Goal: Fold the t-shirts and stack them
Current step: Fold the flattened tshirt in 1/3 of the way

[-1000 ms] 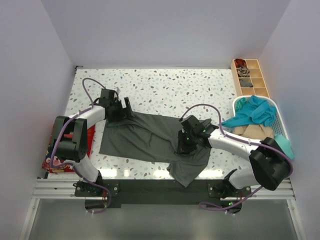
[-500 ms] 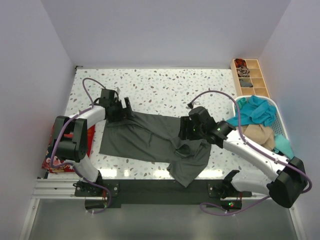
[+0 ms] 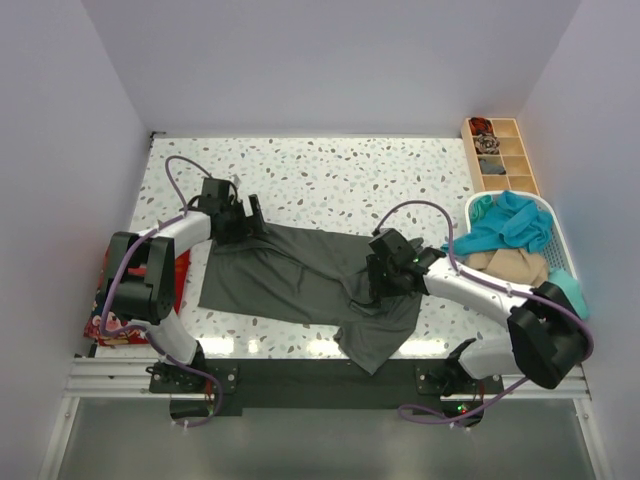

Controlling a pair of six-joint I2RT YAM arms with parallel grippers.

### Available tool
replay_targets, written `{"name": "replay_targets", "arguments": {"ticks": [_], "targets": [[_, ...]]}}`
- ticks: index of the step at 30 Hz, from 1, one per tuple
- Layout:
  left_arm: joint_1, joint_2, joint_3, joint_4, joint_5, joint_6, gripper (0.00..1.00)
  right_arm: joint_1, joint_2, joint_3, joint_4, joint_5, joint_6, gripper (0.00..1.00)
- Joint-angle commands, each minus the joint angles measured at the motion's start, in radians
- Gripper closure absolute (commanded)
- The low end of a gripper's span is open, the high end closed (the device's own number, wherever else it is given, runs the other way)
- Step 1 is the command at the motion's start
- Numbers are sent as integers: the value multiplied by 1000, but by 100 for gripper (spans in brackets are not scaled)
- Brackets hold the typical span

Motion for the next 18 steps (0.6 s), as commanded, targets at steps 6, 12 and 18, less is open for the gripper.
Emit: {"name": "replay_targets", "arguments": {"ticks": [6, 12, 18], "targets": [[-5, 8, 20, 9, -10, 15, 0, 20, -59, -73, 31, -182, 50, 57], [-5, 5, 24, -3, -24, 16, 0, 23, -1, -70, 34, -224, 47, 55], [-5, -32, 32, -32, -56, 22, 0, 23, -86, 72, -46, -19, -14, 46]]}}
